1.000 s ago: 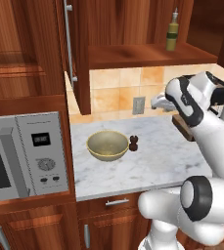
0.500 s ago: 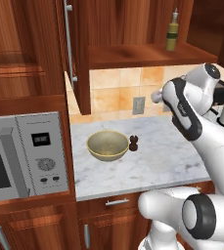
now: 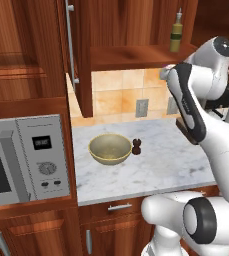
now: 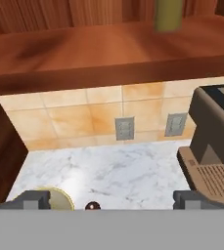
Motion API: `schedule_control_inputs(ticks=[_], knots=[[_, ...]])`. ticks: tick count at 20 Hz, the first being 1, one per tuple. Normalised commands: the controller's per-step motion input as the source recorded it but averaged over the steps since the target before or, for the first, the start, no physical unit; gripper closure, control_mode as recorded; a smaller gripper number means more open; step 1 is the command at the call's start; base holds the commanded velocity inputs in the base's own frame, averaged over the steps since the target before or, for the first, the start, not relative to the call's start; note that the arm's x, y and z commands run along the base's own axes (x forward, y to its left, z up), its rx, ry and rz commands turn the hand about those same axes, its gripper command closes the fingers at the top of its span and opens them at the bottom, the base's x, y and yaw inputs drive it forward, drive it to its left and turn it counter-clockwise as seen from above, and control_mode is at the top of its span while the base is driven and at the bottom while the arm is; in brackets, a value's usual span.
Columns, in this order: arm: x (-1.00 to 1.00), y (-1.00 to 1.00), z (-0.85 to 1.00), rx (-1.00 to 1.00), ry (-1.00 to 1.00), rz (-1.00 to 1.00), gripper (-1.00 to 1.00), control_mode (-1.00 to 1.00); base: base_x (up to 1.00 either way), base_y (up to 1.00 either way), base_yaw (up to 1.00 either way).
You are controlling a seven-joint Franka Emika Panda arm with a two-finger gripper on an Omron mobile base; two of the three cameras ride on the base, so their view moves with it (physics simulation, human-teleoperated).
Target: Retrieve the bottle and the shaker from the cabinet and place them next to the mixing bowl on the counter. Then add garlic from the fridge to the mixing bowl.
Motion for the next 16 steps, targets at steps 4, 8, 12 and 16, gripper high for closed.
schedule_control_inputs(ticks=[4, 8, 12, 16], knots=[[-0.01, -0.11, 0.53, 0.00, -0.22, -0.21, -1.00, -1.00, 0.00, 0.00, 0.00], [0.28, -0.23, 0.00, 0.00, -0.18, -0.07, -1.00, -1.00, 0.00, 0.00, 0.00], [0.06, -0.51, 0.29, 0.07, -0.07, -0.01, -1.00, -1.00, 0.00, 0.00, 0.00], [-0.17, -0.55, 0.70, 0.05, 0.00, 0.00, -1.00, -1.00, 0.00, 0.00, 0.00]])
